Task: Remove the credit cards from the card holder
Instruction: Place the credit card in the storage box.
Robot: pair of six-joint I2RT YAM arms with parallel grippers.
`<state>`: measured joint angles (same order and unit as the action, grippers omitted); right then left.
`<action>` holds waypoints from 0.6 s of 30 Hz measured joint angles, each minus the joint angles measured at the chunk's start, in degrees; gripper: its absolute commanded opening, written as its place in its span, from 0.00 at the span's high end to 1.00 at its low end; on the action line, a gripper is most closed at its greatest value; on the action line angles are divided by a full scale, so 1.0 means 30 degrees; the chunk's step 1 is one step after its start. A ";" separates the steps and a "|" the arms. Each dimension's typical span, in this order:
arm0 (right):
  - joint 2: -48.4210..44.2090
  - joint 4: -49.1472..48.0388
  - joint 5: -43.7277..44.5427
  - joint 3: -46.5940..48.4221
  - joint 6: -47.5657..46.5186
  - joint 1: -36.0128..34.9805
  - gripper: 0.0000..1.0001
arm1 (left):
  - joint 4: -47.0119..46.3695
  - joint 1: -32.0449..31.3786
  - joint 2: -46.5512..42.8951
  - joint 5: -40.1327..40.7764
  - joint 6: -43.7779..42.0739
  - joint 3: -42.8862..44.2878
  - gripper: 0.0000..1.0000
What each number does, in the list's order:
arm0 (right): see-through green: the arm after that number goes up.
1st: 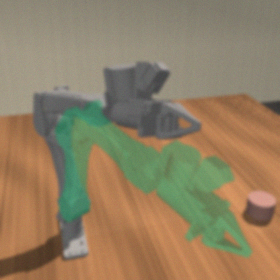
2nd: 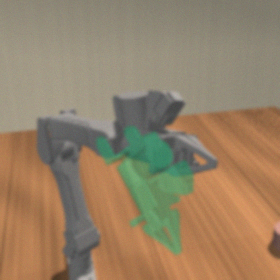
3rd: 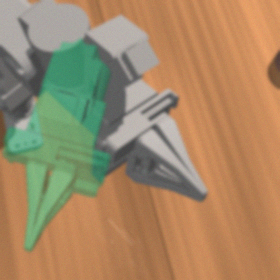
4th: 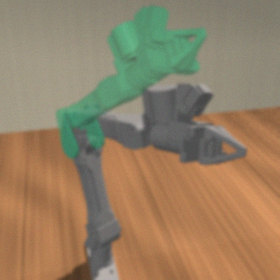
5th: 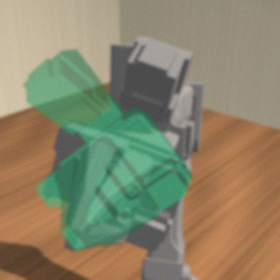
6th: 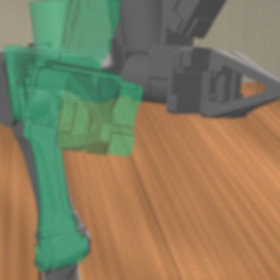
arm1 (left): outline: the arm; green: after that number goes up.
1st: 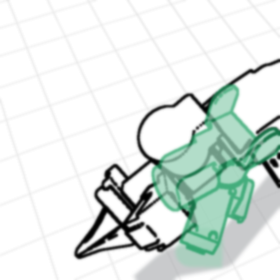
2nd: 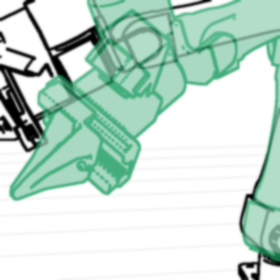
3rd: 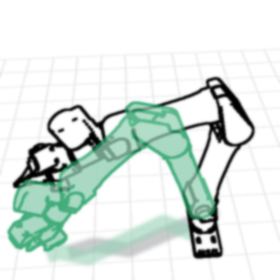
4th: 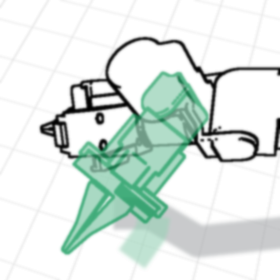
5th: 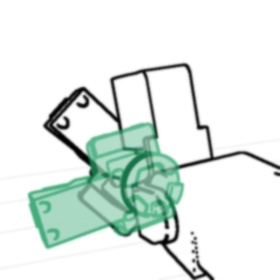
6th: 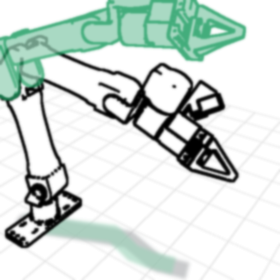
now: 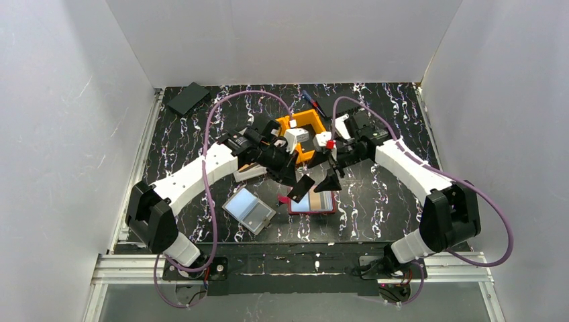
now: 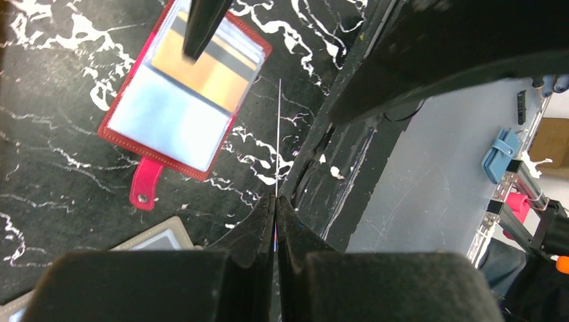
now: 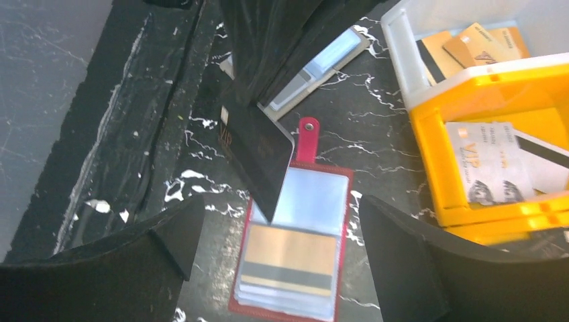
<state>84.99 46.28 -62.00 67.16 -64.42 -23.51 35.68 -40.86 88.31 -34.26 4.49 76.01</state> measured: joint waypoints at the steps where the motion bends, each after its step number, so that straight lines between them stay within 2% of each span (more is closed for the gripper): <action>1: -0.0015 -0.0736 0.0073 -0.0306 0.0699 -0.0291 0.11 | -0.0087 -0.0102 0.0044 -0.0087 0.0015 0.0073 1.00; 4: -0.0044 -0.2506 0.0109 -0.1231 0.2659 -0.0678 0.20 | -0.0466 -0.0328 0.0117 -0.0328 0.0109 0.0124 1.00; 6: -0.0044 -0.3053 0.0087 -0.1508 0.3490 -0.0692 0.32 | -0.0699 -0.0423 0.0138 -0.0430 0.0248 0.0124 1.00; 9: -0.0044 -0.3504 -0.0240 -0.1537 0.4160 -0.0714 0.62 | -0.1049 -0.0423 0.0146 -0.0583 0.0408 0.0124 1.00; 10: -0.0044 -0.3424 -0.0517 -0.1537 0.4291 -0.0729 0.83 | -0.1166 -0.0423 0.0146 -0.0590 0.0466 0.0124 1.00; 11: -0.0044 -0.3133 -0.1195 -0.1537 0.4342 -0.0787 0.94 | -0.1290 -0.0423 0.0146 -0.0590 0.0532 0.0124 1.00; 12: -0.0036 -0.2965 -0.1472 -0.1537 0.4131 -0.0801 0.99 | -0.1319 -0.0423 0.0153 -0.0590 0.0546 0.0124 0.96; 13: -0.0036 -0.2645 -0.1851 -0.1530 0.4160 -0.0816 0.99 | -0.1326 -0.0423 0.0153 -0.0452 0.0641 0.0124 0.76; 14: -0.0036 -0.2317 -0.1982 -0.1530 0.4022 -0.0794 0.99 | -0.1421 -0.0430 0.0131 -0.0168 0.0860 0.0102 0.62; 15: -0.0058 -0.2222 -0.1967 -0.1530 0.4029 -0.0758 0.99 | -0.1814 -0.0466 -0.0015 0.0364 0.1158 -0.0160 0.44; 16: -0.0160 -0.2412 -0.1894 -0.1596 0.4437 -0.0627 0.99 | -0.2302 -0.0459 -0.0306 0.0852 0.1443 -0.0568 0.31; 17: -0.0466 -0.2790 -0.1763 -0.1807 0.5049 -0.0466 0.99 | -0.3016 -0.0379 -0.0954 0.1610 0.1836 -0.1319 0.12; 18: -0.1064 -0.3322 -0.1588 -0.2193 0.5872 0.0007 0.99 | -0.3628 -0.0226 -0.2025 0.2412 0.2164 -0.2273 0.02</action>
<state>81.80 36.32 -66.76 60.58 -46.81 -23.49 24.80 -41.54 82.24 -27.03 10.98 69.19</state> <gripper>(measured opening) 0.031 0.650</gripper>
